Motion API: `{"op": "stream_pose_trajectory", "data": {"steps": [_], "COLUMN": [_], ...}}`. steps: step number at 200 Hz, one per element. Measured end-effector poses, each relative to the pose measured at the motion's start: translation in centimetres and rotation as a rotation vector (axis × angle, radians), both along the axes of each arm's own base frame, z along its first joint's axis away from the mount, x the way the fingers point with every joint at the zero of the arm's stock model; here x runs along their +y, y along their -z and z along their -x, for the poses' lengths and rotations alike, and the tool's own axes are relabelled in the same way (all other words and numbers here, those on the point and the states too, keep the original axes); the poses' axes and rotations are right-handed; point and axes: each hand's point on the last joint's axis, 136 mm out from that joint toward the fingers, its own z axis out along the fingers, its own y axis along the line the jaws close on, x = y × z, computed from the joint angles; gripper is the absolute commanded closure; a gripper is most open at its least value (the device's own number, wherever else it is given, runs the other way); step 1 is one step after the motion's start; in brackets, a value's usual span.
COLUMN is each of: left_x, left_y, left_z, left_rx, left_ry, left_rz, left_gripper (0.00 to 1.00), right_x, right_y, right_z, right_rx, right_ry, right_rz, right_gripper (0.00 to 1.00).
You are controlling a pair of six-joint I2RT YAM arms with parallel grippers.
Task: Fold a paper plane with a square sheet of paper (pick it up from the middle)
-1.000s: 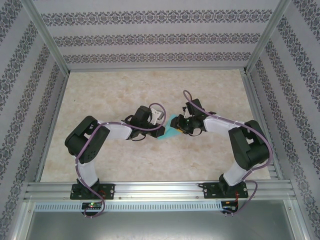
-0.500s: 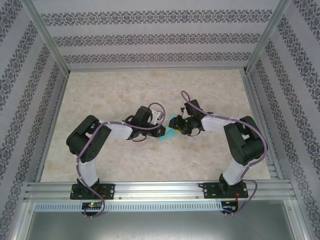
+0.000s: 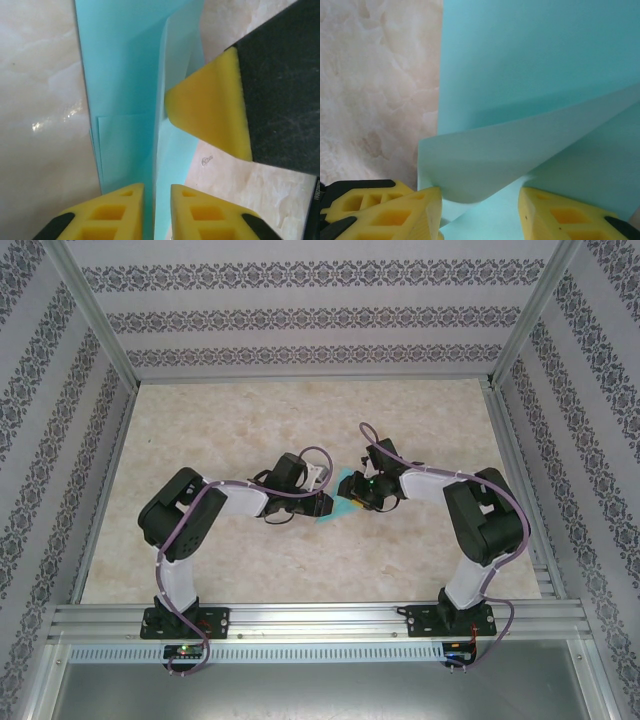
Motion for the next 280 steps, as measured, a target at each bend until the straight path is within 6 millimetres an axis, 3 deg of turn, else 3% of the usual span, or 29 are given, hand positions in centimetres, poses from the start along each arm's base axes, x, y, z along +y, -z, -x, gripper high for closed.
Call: {"op": "stream_pose_trajectory", "data": {"steps": [30, 51, 69, 120, 280], "left_x": [0.4, 0.7, 0.9, 0.7, 0.3], "left_y": [-1.9, -3.7, -4.1, -2.7, 0.3], "left_z": [-0.4, -0.9, -1.0, -0.7, -0.1], "left_rx": [-0.031, -0.058, -0.05, 0.029, 0.131], "left_ry": [-0.029, -0.062, -0.087, -0.111, -0.091], "left_rz": [0.0, 0.022, 0.04, 0.066, 0.068], "left_gripper": [0.7, 0.74, 0.77, 0.88, 0.91], "right_x": [-0.1, -0.2, -0.2, 0.0, 0.2], "right_y": [0.1, 0.2, 0.4, 0.5, 0.8], "right_z": [-0.1, -0.2, -0.3, -0.3, -0.4], "right_rx": [0.009, 0.021, 0.033, 0.061, 0.12], "right_ry": [-0.01, -0.018, -0.027, -0.058, -0.078], "right_rz": [0.023, 0.038, 0.054, 0.083, 0.123], "right_gripper": [0.54, 0.54, 0.55, 0.47, 0.44]}}
